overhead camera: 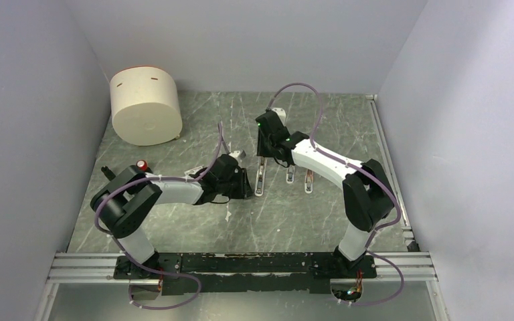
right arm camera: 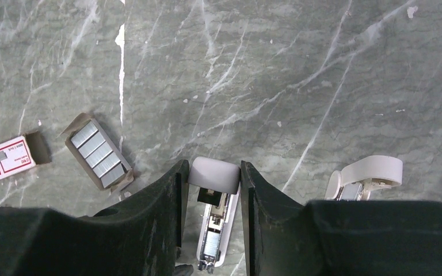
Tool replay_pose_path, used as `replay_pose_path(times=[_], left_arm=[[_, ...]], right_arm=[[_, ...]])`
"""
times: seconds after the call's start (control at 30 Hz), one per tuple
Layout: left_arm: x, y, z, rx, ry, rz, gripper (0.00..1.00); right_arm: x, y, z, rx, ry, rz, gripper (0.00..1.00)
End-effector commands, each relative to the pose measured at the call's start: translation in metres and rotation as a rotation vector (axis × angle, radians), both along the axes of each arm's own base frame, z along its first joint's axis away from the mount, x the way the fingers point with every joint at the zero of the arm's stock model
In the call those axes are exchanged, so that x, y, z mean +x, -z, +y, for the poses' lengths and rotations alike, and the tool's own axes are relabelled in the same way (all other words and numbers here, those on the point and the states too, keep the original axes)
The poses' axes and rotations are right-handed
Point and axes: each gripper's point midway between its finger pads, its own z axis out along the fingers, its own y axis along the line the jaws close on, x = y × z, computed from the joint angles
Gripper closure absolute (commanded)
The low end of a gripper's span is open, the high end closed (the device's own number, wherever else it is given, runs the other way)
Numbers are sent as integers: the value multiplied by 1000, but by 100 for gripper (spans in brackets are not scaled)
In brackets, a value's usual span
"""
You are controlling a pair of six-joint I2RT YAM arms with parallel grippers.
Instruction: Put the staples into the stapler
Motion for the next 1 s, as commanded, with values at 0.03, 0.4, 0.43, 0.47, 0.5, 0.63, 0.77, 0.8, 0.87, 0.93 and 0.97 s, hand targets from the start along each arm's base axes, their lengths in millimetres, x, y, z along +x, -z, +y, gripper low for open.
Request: replay_pose_path(times=[0.03, 0.4, 0.43, 0.47, 0.5, 0.63, 0.77, 0.8, 0.87, 0.93, 0.97], left_arm=[[9, -16, -21, -95, 33, -32, 70], [0, 19, -16, -76, 9, 50, 75], [-1, 21, -16, -74, 9, 58, 76], [-1, 24, -15, -72, 5, 67, 77], [-3, 27, -15, -72, 6, 76, 79], [-6, 36, -9, -61, -17, 99, 84], [-6, 43, -2, -50, -40, 120, 85], [-6, 45, -2, -53, -43, 128, 85], [-5, 46, 0, -55, -53, 138, 85], [-5, 48, 1, -52, -60, 146, 85], [-4, 48, 2, -51, -63, 147, 85]], right_arm=[[0, -14, 4, 20, -15, -42, 67], [-8, -14, 11, 54, -52, -23, 67], [-9, -14, 11, 58, -53, -21, 67], [-10, -14, 11, 60, -56, -18, 67], [-11, -14, 11, 61, -58, -15, 68], [-19, -14, 10, 61, -76, -1, 68], [-31, -9, 6, 43, -97, 27, 68], [-34, -7, 6, 39, -104, 38, 68], [-42, -3, 5, 29, -119, 60, 69], [-50, 0, 7, 22, -132, 78, 69], [-53, 0, 8, 19, -136, 83, 69]])
